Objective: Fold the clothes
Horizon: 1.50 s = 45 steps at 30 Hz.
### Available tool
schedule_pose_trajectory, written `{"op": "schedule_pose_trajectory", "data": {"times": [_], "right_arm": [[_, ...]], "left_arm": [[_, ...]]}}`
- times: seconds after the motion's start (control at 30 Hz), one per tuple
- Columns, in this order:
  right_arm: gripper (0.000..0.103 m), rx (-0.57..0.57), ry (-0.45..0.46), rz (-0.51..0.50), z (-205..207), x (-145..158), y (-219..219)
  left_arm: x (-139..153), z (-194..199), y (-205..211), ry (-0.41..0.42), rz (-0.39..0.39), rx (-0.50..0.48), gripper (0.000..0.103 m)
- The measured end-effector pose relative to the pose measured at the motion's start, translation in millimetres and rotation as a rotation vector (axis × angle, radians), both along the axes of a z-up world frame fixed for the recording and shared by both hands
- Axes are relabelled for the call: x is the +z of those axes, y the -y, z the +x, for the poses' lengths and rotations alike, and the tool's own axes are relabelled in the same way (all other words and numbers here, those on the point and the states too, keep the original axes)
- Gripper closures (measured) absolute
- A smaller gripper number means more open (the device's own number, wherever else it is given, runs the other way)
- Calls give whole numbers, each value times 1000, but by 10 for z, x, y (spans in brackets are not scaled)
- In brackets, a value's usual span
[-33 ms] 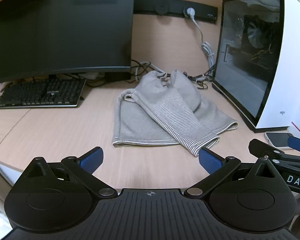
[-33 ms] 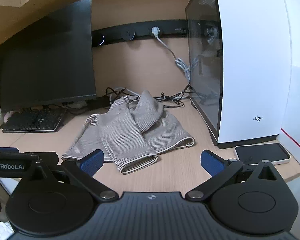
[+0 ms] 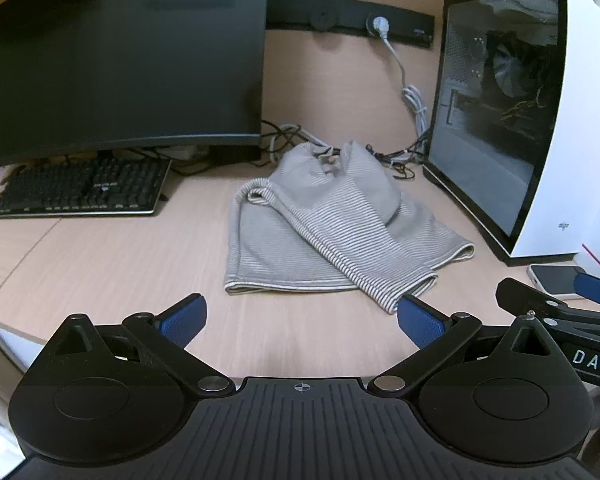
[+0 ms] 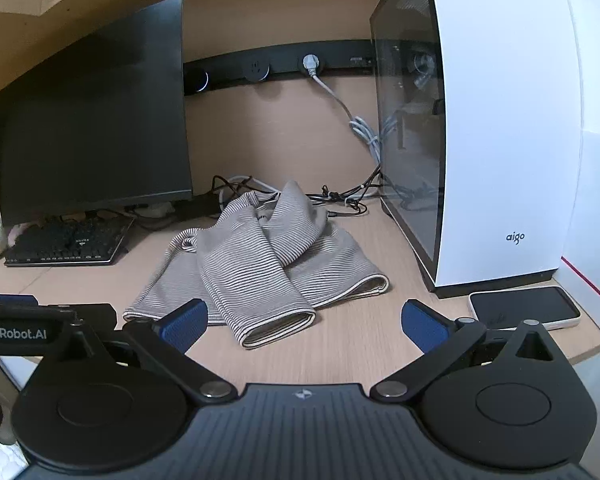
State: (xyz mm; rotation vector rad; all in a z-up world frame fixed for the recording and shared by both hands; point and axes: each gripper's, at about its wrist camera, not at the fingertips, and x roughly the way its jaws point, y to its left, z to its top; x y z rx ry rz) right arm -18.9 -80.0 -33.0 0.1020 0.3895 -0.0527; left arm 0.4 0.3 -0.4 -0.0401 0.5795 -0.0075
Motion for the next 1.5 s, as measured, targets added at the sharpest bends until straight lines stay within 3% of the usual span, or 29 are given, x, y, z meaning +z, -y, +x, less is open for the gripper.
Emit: {"op": "schedule_pose_trajectory", "data": {"times": [0.3,1.5], "right_arm": [[0,31,-20,19,-56,17,-29],[0,49,-76,62,-40,-40,-2]], "left_arm": [[114,7,-25,-17,-4,21,0],[41,-78,-30,-21,-18,39,0]]}}
